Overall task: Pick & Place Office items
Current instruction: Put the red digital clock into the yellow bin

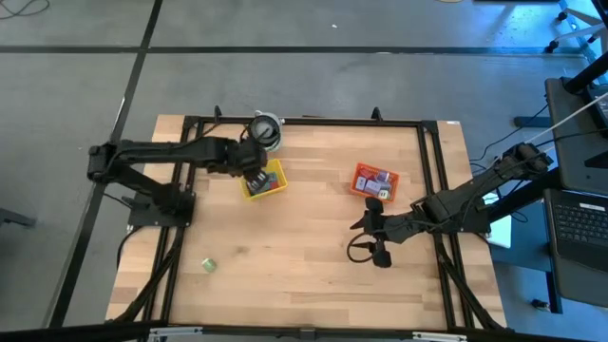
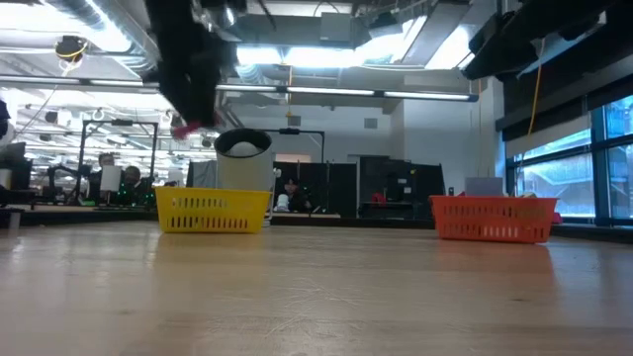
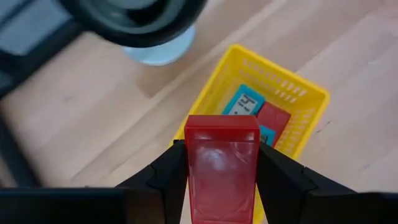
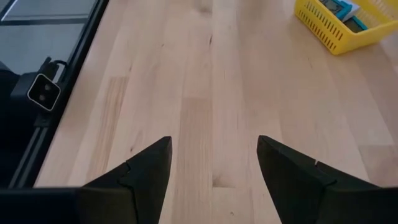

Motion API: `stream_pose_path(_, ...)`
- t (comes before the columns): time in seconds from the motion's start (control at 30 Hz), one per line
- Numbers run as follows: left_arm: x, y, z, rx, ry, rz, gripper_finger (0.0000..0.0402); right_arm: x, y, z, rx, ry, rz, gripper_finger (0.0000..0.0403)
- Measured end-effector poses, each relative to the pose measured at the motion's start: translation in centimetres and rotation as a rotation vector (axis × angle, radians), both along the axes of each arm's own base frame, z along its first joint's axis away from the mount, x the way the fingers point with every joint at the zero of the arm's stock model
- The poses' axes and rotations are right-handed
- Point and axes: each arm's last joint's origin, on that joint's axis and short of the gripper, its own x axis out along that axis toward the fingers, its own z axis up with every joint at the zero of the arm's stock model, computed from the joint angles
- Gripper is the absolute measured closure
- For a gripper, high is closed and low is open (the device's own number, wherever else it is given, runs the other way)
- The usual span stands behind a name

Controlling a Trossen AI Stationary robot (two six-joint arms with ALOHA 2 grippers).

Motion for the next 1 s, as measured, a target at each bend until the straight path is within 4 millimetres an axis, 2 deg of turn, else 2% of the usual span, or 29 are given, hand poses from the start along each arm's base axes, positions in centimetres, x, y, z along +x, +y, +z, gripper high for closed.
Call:
stream_pose_path(0.1, 0.1, 1.8, -2.1, -0.064, -0.037, -0.046, 0.0249, 0.1, -0.1, 0.0, 0.005, 0.001, -0.009, 0.0165)
stream_pose_path(0.2, -0.7, 3.0, -3.9, -0.127, -0.021, -0.059, 0.0248, 0.1, -0.1, 0.0, 0.006, 0.001, -0.007, 0.0165)
stream_pose_path(0.37, -2.1, 4.1, -6.1, -0.198, 0.039, -0.047, 0.0249, 0.1, -0.1, 0.0, -0.015, -0.005, 0.011, 0.0165)
stream_pose_path(0.8, -1.9, 4.4, -6.5, -0.217, 0.031, -0.134, 0.0246, 1.3, -1.3, 0.5, -0.084, -0.087, 0.022, 0.0165)
stream_pose_path(1.0, -0.8, 4.7, -8.2, -0.271, 0.058, -0.145, 0.0248, 1.7, -2.3, 0.7, -0.087, -0.099, -0.014, 0.0165)
